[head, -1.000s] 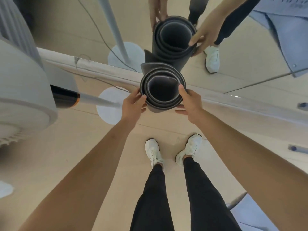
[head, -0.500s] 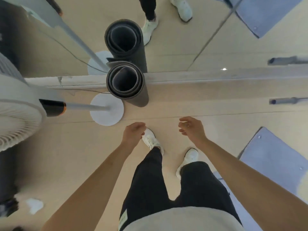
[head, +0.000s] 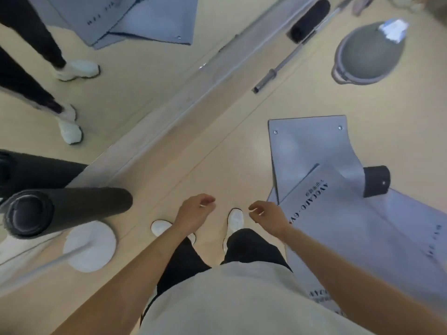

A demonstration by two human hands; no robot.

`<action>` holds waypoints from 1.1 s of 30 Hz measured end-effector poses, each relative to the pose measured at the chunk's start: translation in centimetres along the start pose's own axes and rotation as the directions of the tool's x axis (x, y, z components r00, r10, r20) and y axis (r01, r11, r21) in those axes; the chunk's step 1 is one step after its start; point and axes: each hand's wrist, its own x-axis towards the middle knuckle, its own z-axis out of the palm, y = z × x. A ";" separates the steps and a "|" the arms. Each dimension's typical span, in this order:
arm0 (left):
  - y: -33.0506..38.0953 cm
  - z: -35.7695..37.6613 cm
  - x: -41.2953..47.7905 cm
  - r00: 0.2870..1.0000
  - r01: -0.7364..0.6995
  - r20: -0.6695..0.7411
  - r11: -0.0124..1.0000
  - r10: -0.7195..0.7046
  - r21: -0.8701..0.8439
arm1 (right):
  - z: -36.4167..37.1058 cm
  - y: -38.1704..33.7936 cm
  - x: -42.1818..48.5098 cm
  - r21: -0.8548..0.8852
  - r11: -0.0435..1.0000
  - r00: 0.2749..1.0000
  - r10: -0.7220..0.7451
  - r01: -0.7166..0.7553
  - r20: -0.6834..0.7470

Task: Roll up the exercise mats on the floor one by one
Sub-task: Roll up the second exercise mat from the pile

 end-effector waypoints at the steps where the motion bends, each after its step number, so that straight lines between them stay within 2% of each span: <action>1: 2.4 1.6 0.5 0.999 -0.030 0.034 0.998 0.028 0.053 | -1.8 1.9 -0.8 0.030 0.999 1.000 0.020 -0.019 -0.019; 8: 14.9 11.8 3.0 0.960 -0.157 0.264 0.961 0.095 0.227 | -9.8 12.9 -3.8 0.318 0.940 0.959 0.195 -0.123 -0.207; 11: 18.4 16.4 4.8 0.916 -0.206 0.395 0.925 0.067 0.320 | -11.1 16.6 -4.3 0.509 0.847 0.898 0.334 -0.153 -0.286; 15: 21.8 22.5 8.9 0.847 -0.246 0.531 0.879 -0.010 0.409 | -11.0 21.0 -3.6 0.720 0.677 0.776 0.534 -0.153 -0.337; 20: 24.5 30.3 17.6 0.807 -0.224 0.572 0.820 -0.147 0.527 | -9.2 27.0 -0.6 0.892 0.428 0.612 0.747 -0.144 -0.260; 26: 24.7 41.1 30.2 0.836 -0.191 0.507 0.756 -0.209 0.626 | -5.0 35.0 7.1 0.989 0.143 0.425 0.897 -0.022 -0.120; 29: 22.1 47.7 36.7 0.835 -0.198 0.495 0.708 -0.240 0.678 | -1.1 39.8 13.2 0.999 0.043 0.391 0.919 0.007 -0.043; 33: 15.8 55.7 45.6 0.834 -0.214 0.495 0.685 -0.242 0.696 | 5.1 46.3 23.1 1.000 -0.003 0.432 0.902 0.016 -0.005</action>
